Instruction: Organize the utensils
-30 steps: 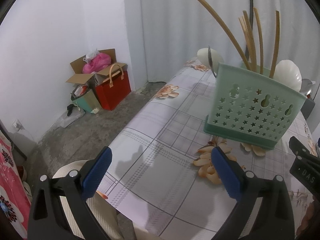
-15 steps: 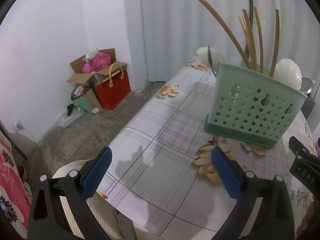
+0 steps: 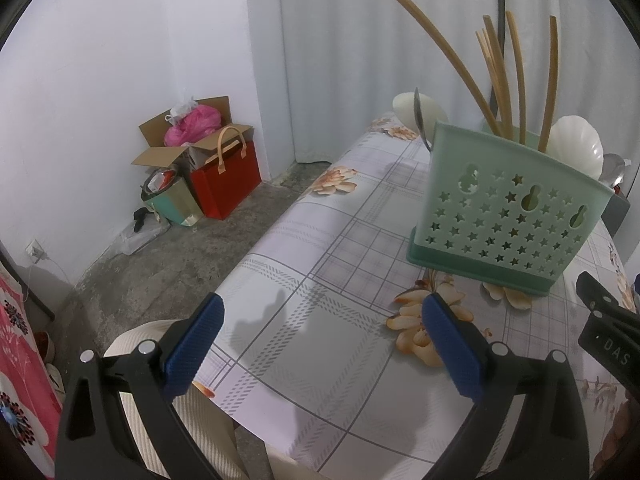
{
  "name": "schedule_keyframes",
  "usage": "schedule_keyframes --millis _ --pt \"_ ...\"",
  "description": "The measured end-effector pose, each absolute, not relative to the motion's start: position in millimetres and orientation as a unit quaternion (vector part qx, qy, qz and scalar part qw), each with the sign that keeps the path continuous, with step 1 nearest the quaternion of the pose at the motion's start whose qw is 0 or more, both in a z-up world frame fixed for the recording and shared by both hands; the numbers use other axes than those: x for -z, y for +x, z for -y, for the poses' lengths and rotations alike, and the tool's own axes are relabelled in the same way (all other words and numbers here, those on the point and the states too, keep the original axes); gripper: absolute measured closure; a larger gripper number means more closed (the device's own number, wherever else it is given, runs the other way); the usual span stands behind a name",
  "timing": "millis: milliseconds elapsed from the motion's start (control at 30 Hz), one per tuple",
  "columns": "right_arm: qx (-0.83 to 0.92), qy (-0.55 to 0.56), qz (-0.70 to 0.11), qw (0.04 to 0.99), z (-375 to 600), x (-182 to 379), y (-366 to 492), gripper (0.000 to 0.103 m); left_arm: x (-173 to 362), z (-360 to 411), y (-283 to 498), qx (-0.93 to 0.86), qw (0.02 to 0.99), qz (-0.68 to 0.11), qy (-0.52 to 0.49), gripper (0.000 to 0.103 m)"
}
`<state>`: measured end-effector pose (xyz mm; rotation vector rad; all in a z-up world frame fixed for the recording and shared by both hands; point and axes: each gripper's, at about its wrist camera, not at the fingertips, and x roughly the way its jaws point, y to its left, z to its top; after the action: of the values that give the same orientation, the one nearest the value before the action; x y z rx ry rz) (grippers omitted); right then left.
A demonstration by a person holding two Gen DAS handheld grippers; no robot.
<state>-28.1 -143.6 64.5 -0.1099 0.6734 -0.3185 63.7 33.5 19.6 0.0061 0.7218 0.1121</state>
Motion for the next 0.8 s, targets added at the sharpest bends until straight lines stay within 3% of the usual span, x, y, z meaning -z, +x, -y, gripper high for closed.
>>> schedule_keyframes --millis 800 --pt "0.155 -0.054 -0.331 0.929 143.3 -64.1 -29.5 0.008 -18.6 -36.6 63.8 -0.055 0.934 -0.354 0.002 0.006"
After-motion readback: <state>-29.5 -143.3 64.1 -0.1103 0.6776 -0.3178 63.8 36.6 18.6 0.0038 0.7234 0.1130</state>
